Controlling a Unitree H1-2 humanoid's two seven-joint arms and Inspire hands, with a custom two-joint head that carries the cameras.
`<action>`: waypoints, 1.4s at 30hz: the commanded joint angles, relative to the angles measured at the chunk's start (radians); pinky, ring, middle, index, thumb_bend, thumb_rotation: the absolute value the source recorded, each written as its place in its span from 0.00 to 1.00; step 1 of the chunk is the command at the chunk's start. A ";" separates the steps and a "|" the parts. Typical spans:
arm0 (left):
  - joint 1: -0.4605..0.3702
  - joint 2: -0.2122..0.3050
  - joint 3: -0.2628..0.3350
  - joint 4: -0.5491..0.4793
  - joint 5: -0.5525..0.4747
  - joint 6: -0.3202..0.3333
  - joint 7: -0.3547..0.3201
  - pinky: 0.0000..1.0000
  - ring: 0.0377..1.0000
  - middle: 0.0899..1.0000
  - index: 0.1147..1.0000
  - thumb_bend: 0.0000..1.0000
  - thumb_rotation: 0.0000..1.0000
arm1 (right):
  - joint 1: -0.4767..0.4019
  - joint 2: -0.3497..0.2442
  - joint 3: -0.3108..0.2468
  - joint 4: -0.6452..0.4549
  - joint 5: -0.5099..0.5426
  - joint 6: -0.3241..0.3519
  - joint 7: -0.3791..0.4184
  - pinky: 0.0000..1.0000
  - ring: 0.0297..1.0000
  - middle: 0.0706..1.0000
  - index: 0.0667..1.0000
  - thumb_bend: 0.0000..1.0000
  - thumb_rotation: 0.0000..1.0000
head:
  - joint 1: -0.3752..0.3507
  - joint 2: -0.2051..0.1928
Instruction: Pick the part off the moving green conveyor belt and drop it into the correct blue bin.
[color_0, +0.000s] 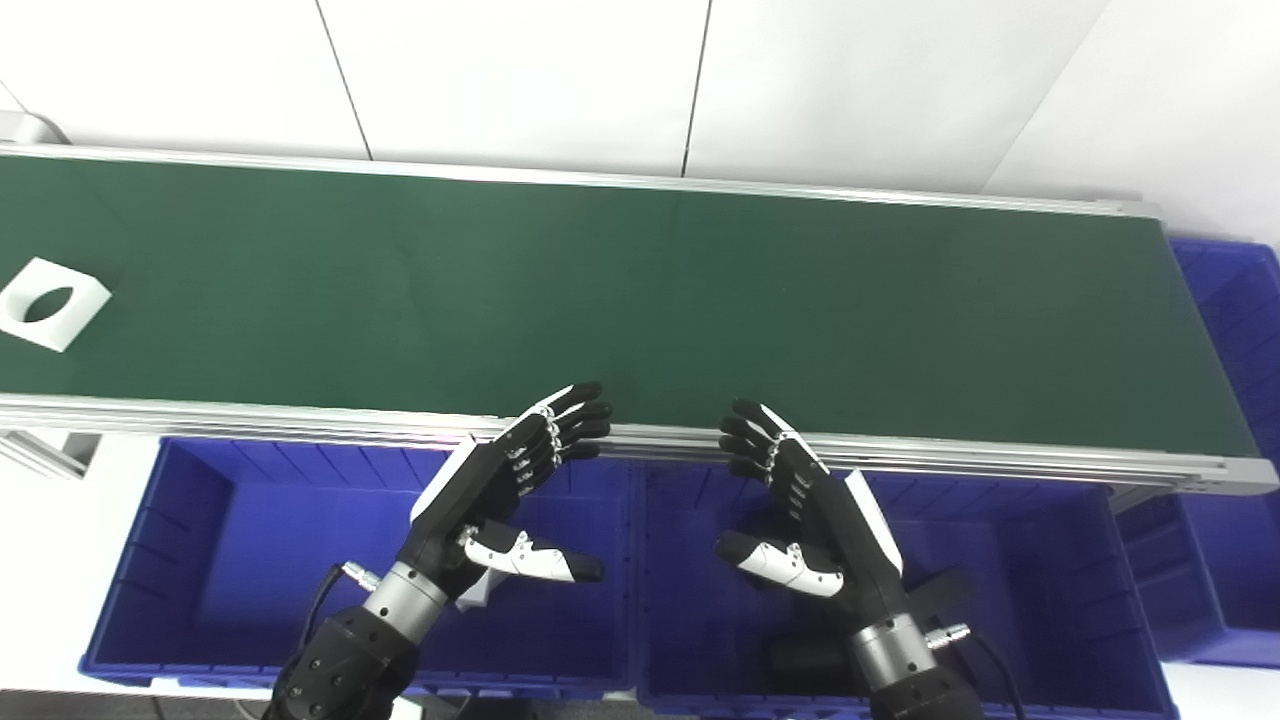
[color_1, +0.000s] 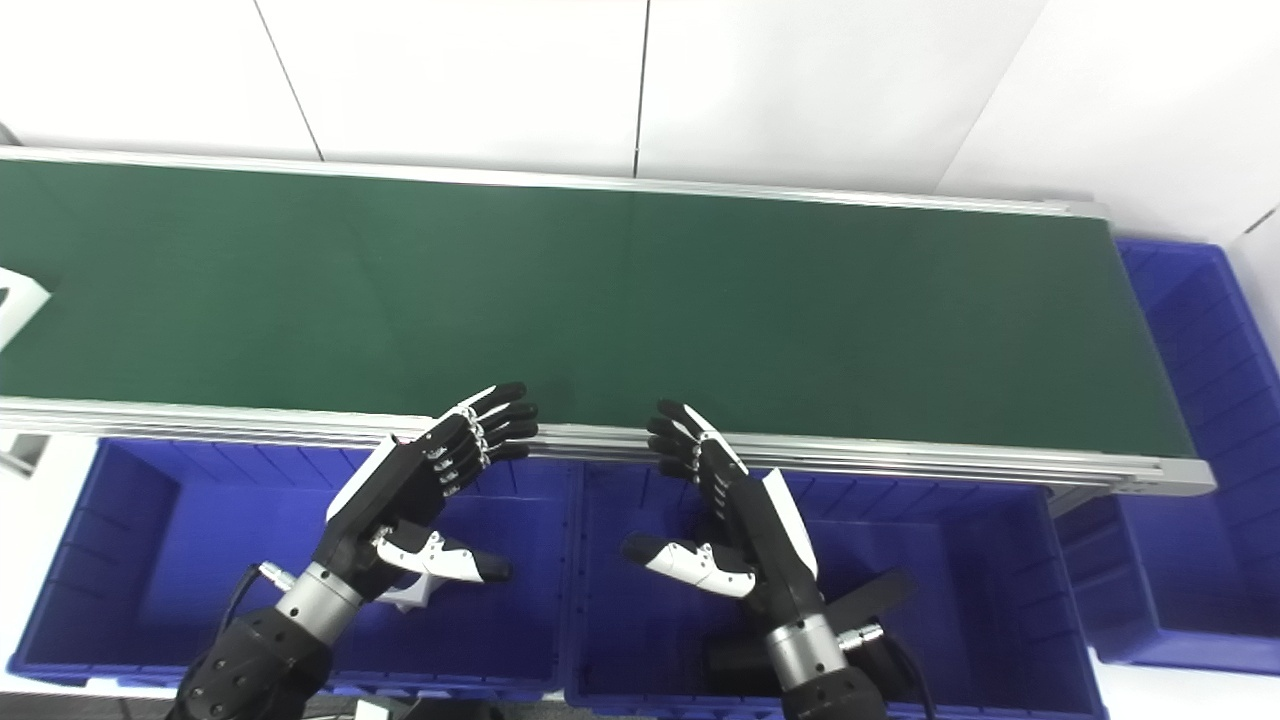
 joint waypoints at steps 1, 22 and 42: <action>-0.010 -0.004 -0.003 -0.016 -0.011 -0.035 -0.004 0.84 0.86 0.86 0.89 1.00 0.13 | -0.008 0.005 -0.002 -0.019 0.009 -0.058 0.006 0.80 0.84 0.85 0.90 0.88 0.49 | 0.002 0.000; -0.016 -0.011 -0.005 0.010 -0.008 -0.060 -0.002 0.83 0.85 0.86 0.87 1.00 0.13 | -0.012 0.006 -0.003 0.001 0.014 -0.071 0.008 0.80 0.84 0.85 0.91 0.89 0.50 | 0.061 -0.033; -0.013 0.002 0.011 -0.085 0.020 -0.043 0.021 0.83 0.83 0.83 0.83 1.00 0.14 | -0.048 0.007 -0.011 0.119 0.025 -0.173 0.008 0.81 0.85 0.86 0.93 0.87 0.53 | 0.331 -0.209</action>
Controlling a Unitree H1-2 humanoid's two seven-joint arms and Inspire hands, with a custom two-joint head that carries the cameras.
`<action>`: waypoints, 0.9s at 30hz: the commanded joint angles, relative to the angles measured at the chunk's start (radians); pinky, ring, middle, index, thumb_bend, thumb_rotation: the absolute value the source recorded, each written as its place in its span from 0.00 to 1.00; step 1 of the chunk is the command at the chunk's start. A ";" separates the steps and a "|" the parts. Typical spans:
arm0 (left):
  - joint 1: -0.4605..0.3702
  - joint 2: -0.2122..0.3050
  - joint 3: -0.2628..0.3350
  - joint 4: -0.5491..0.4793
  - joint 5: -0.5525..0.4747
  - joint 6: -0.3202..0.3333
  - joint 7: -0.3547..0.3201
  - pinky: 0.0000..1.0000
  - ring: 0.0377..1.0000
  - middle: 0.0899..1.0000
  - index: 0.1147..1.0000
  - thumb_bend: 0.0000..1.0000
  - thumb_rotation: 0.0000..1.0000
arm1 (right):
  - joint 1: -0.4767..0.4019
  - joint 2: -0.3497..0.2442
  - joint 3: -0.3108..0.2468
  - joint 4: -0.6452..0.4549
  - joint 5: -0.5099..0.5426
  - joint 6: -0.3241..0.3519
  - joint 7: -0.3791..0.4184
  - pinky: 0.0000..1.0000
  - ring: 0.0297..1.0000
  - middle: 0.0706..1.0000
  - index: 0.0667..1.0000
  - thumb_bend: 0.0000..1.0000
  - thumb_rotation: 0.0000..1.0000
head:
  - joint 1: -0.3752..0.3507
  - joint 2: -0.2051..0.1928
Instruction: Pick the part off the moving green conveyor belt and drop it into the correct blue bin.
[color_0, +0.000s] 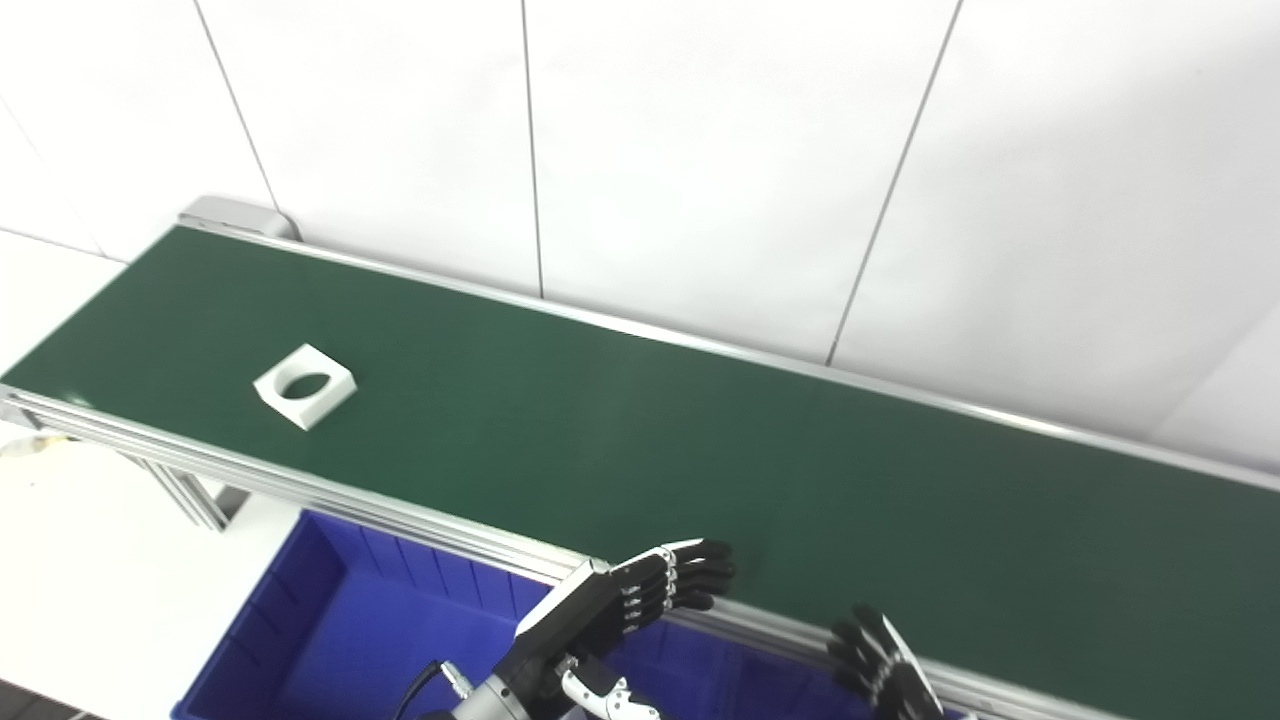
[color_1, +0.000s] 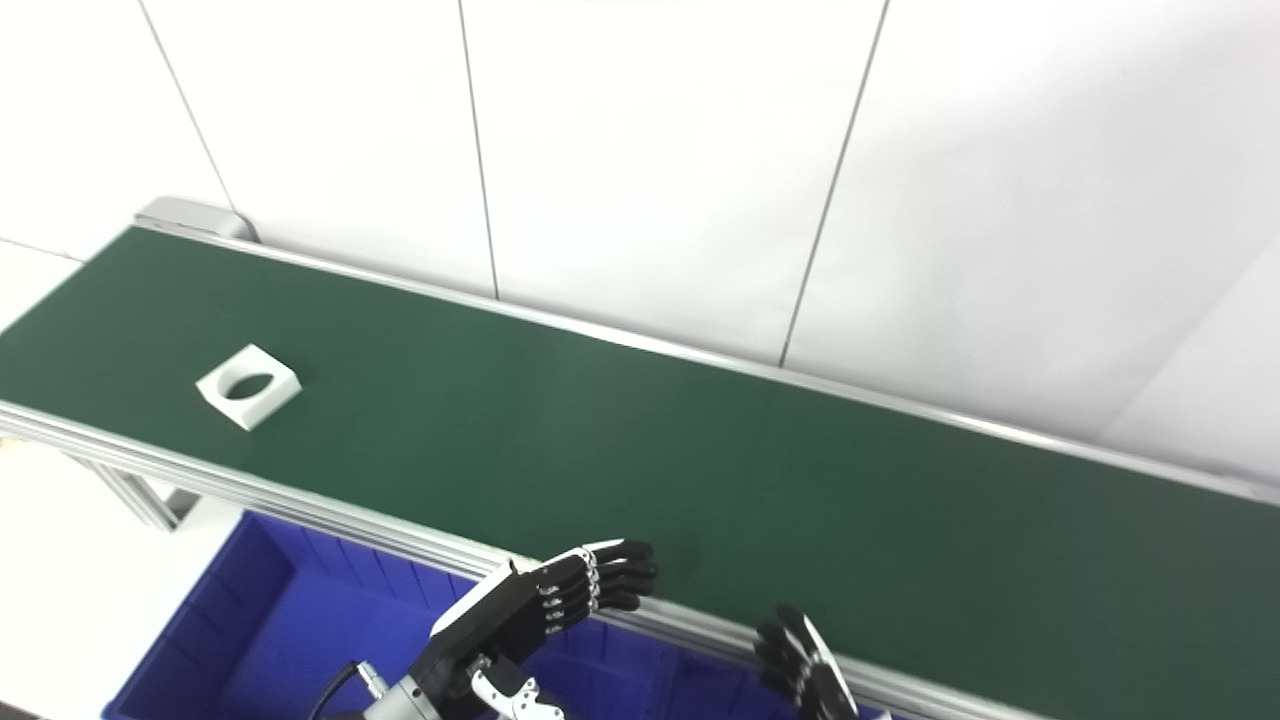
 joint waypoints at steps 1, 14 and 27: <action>0.002 0.012 0.008 -0.060 -0.001 -0.001 0.011 0.83 0.83 0.83 0.83 1.00 0.15 | -0.018 0.007 -0.006 -0.004 0.002 -0.068 0.004 0.81 0.85 0.86 0.93 0.87 0.53 | 0.018 -0.011; -0.006 0.073 0.049 -0.216 0.030 0.064 0.027 0.79 0.81 0.80 0.80 0.99 0.11 | -0.033 0.009 -0.011 0.046 0.031 -0.091 0.020 0.87 0.88 0.89 0.96 0.82 0.49 | 0.113 -0.081; -0.071 0.223 0.137 -0.407 0.282 0.181 0.033 0.78 0.81 0.82 0.82 0.93 0.10 | -0.040 0.017 -0.009 0.064 0.052 -0.109 0.032 0.91 0.89 0.89 0.99 0.78 0.47 | 0.133 -0.083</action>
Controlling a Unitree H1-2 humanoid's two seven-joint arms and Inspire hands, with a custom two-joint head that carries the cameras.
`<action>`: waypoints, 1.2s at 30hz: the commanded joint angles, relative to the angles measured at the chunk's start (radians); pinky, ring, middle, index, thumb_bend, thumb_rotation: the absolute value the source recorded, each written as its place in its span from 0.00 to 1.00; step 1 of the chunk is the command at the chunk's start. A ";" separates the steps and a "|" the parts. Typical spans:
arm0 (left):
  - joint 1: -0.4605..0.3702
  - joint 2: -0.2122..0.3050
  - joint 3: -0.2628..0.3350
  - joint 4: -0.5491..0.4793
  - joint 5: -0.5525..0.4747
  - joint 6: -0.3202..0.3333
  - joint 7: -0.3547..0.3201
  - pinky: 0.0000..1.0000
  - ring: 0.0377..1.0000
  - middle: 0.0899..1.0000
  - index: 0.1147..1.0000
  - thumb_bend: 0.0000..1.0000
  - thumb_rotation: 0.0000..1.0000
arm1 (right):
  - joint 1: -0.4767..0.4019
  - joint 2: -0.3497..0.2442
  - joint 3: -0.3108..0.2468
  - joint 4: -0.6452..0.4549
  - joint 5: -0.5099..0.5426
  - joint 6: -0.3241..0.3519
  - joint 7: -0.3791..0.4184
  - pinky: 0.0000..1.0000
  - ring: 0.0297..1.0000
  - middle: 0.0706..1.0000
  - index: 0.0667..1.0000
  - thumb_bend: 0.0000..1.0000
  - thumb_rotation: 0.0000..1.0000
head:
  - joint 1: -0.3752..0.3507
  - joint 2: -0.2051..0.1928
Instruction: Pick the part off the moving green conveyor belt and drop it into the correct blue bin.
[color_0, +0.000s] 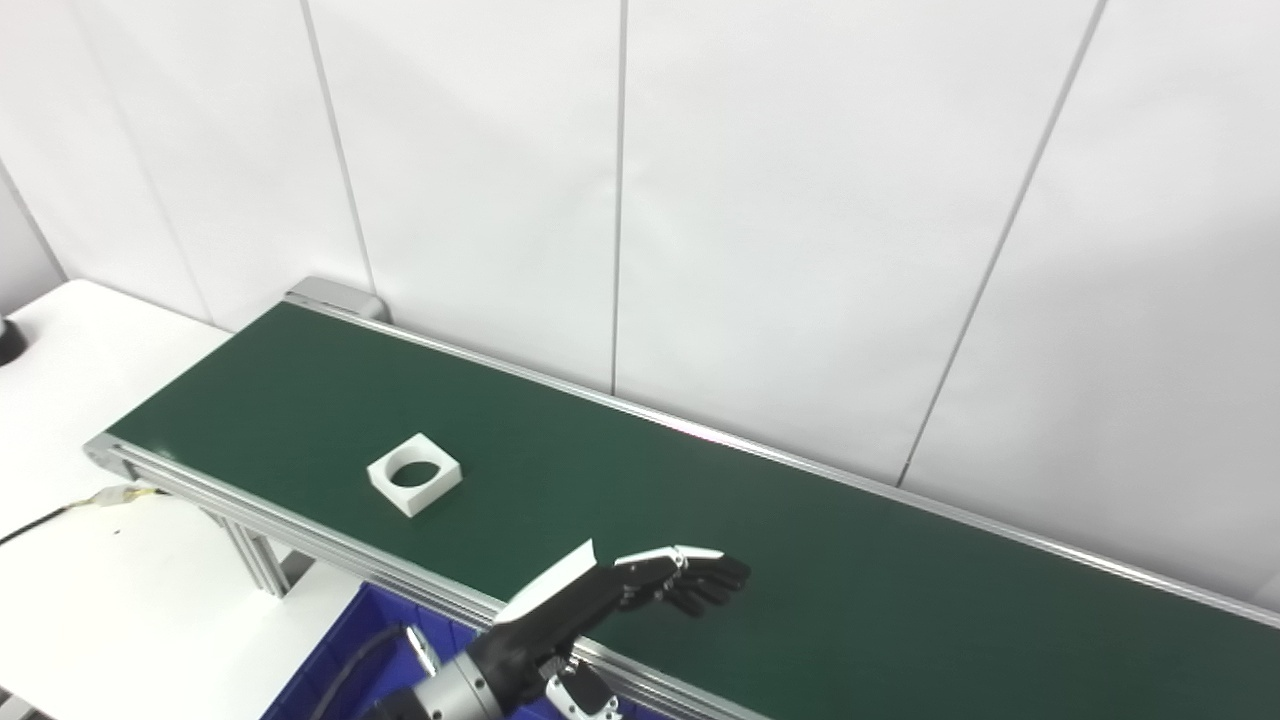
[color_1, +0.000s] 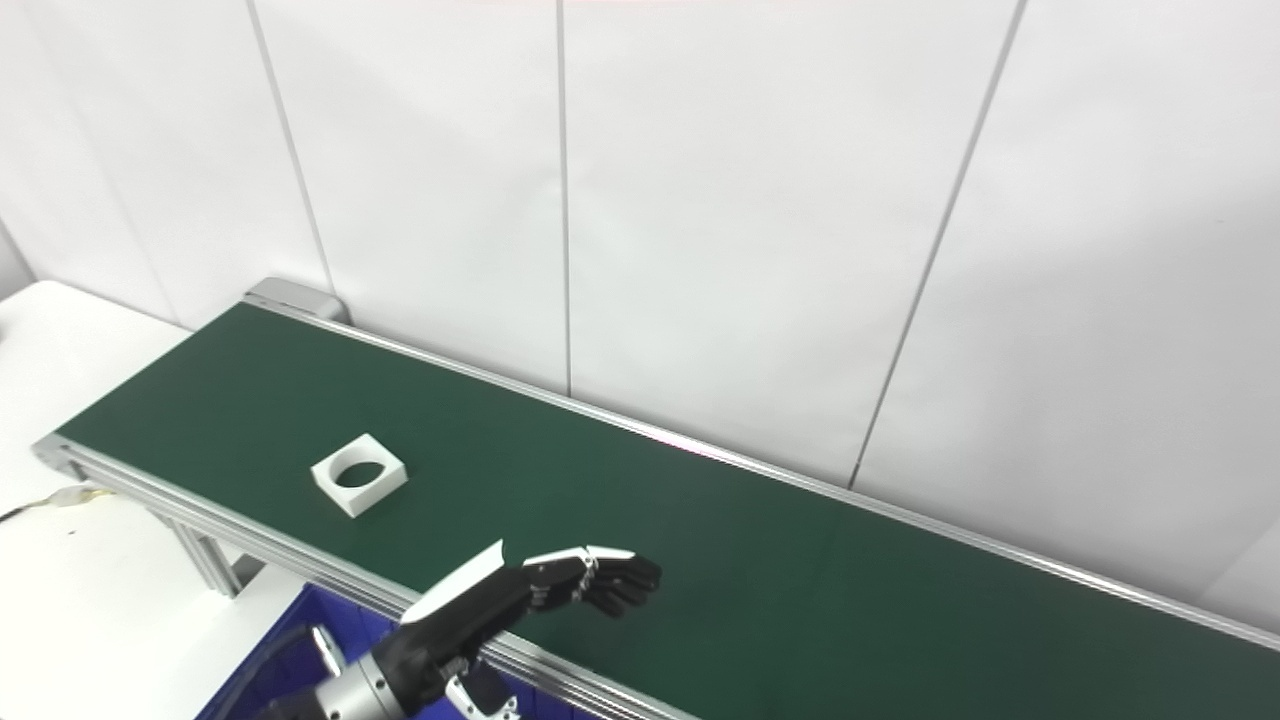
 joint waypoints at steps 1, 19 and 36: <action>-0.029 0.035 0.019 -0.056 0.059 0.023 0.007 0.78 0.81 0.82 0.82 0.93 0.10 | -0.012 0.009 -0.002 -0.022 0.010 -0.057 0.013 0.91 0.89 0.89 0.99 0.78 0.47 | 0.001 0.005; -0.153 0.277 0.123 -0.096 0.314 0.190 -0.049 0.73 0.83 0.84 0.82 0.90 0.00 | -0.007 0.009 -0.003 -0.050 0.014 -0.032 0.013 0.91 0.91 0.90 0.99 0.74 0.49 | 0.011 0.030; -0.287 0.477 0.071 0.238 0.601 0.036 -0.022 0.73 0.83 0.86 0.82 0.93 0.00 | -0.005 0.006 -0.001 -0.064 0.027 -0.020 0.019 0.92 0.91 0.91 0.99 0.73 0.50 | 0.011 0.049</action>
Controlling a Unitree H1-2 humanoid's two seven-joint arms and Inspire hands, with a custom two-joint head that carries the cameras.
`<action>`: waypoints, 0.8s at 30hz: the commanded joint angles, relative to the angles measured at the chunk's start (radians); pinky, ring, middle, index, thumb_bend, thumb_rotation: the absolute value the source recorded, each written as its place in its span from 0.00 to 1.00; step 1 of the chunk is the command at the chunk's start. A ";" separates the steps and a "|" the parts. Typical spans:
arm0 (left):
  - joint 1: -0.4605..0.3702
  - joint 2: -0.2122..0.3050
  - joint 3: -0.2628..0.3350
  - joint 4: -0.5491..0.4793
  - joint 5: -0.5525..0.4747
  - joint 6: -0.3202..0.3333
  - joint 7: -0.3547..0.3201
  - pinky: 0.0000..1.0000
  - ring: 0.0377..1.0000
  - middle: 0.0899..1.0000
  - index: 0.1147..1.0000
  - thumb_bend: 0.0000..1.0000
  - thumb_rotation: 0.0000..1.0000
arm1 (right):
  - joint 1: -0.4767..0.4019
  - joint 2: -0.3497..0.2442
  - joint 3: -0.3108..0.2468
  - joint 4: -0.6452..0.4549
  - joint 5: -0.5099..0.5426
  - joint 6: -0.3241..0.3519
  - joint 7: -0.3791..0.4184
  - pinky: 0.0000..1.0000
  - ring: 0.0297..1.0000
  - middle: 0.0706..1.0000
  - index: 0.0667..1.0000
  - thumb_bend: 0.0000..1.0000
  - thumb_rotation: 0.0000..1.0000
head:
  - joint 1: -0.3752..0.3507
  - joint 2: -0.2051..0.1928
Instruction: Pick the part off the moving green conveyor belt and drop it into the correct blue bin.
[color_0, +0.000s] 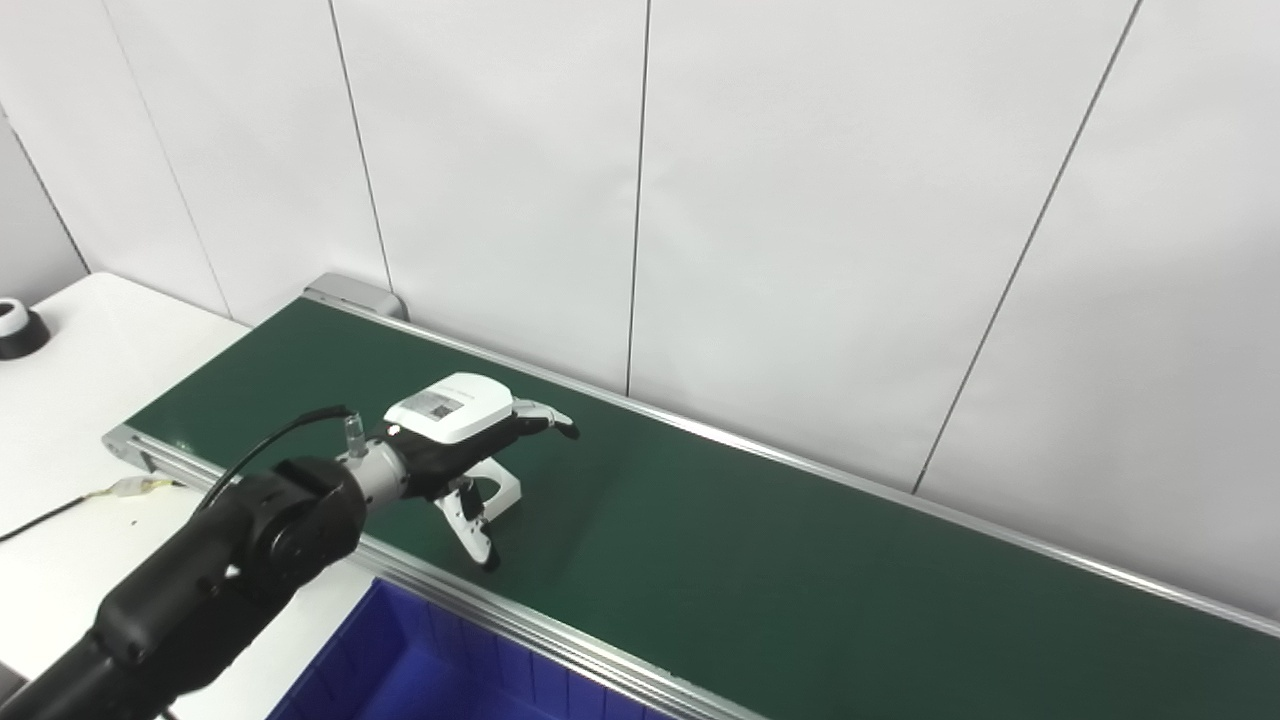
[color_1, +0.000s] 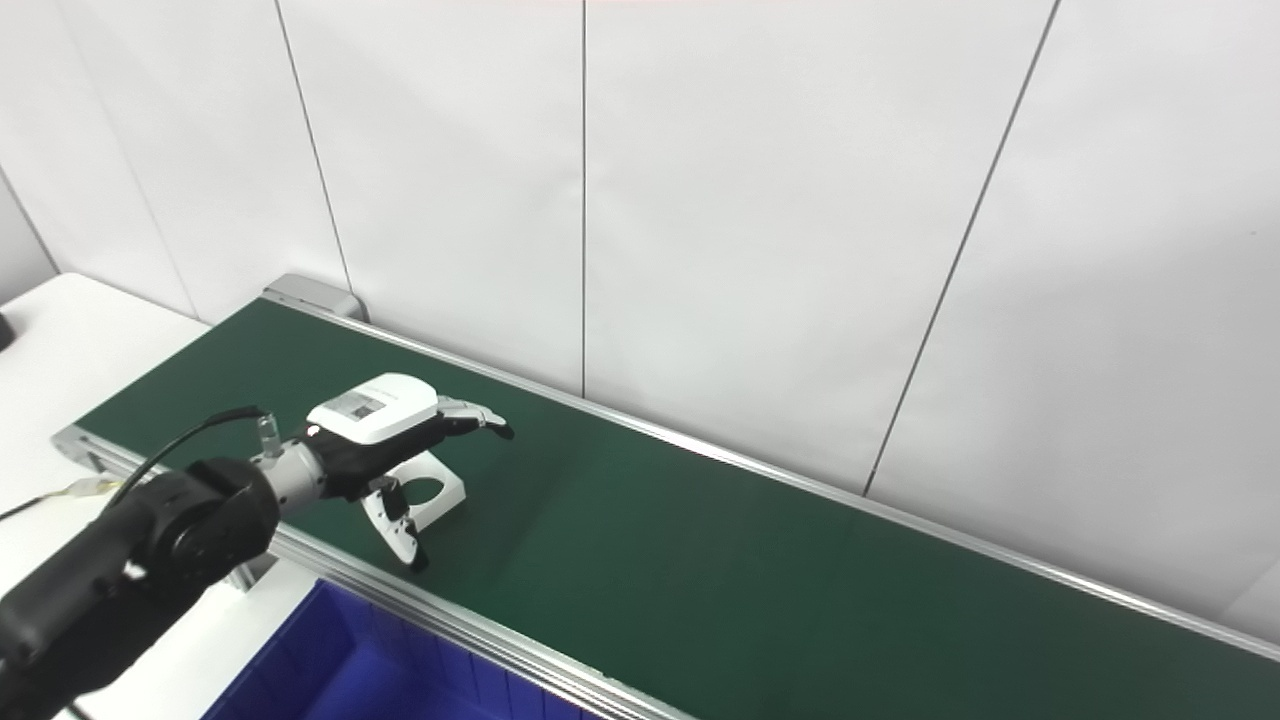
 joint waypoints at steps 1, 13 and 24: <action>-0.053 0.049 -0.006 0.015 0.049 -0.033 0.031 0.72 0.82 0.86 0.82 0.93 0.00 | -0.006 0.004 -0.002 -0.033 0.015 -0.019 0.018 0.92 0.91 0.91 0.99 0.73 0.50 | -0.001 0.003; -0.170 0.056 -0.121 0.221 0.220 -0.072 0.088 0.70 0.80 0.85 0.81 0.90 0.00 | -0.007 -0.002 -0.004 -0.032 0.018 -0.030 0.020 0.92 0.91 0.91 0.99 0.72 0.50 | 0.000 0.011; -0.243 0.023 -0.206 0.387 0.304 -0.068 0.151 0.64 0.75 0.84 0.80 0.88 0.00 | -0.002 -0.003 -0.003 -0.038 0.013 -0.029 0.017 0.91 0.91 0.91 1.00 0.72 0.51 | -0.005 0.017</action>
